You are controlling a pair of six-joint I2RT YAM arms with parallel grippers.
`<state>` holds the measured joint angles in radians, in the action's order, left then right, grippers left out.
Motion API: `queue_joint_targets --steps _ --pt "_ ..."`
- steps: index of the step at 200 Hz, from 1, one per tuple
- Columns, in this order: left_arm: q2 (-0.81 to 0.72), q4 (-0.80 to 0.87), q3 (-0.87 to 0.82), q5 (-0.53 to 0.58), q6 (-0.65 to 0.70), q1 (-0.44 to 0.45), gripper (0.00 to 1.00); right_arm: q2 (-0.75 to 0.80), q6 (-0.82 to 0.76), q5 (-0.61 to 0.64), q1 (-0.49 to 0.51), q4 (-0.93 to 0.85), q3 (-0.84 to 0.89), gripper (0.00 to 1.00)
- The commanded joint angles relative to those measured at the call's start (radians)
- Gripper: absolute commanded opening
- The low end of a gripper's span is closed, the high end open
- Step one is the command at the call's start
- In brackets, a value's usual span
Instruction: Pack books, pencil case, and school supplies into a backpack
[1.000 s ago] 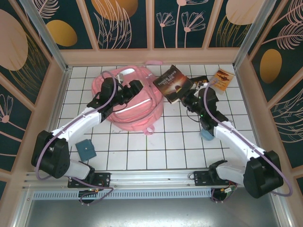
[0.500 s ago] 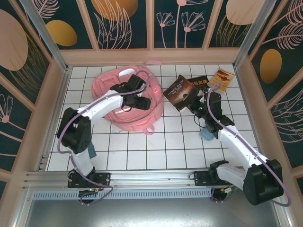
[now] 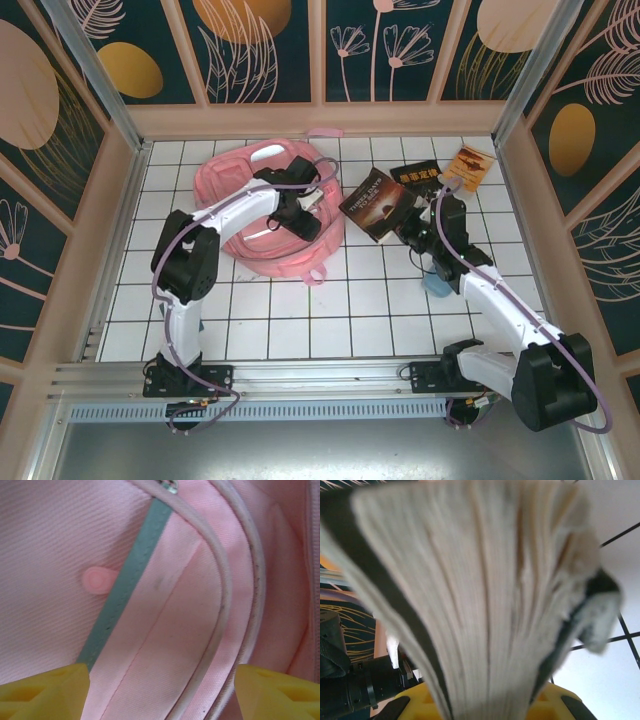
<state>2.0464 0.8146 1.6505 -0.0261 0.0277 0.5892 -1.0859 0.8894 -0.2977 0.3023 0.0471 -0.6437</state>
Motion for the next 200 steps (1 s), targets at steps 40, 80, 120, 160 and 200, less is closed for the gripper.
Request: queue_joint_targets --steps 40,80,120,160,200 --pt "0.093 0.047 0.063 0.025 0.045 -0.003 0.65 0.003 0.005 -0.021 -0.007 0.068 -0.008 0.04" --pt "0.132 0.047 0.088 -0.018 0.057 -0.002 0.65 0.006 -0.006 -0.042 -0.006 0.073 -0.017 0.05" --pt "0.136 0.043 0.088 0.008 0.06 -0.001 0.79 0.006 -0.017 -0.049 -0.005 0.062 -0.029 0.05" --pt "0.124 0.001 0.095 0.183 0.034 0.01 0.68 0.004 -0.012 -0.053 -0.003 0.06 -0.027 0.05" --pt "0.051 -0.04 0.091 0.262 0.047 0.04 0.41 0.009 -0.018 -0.061 0.008 0.065 -0.038 0.06"
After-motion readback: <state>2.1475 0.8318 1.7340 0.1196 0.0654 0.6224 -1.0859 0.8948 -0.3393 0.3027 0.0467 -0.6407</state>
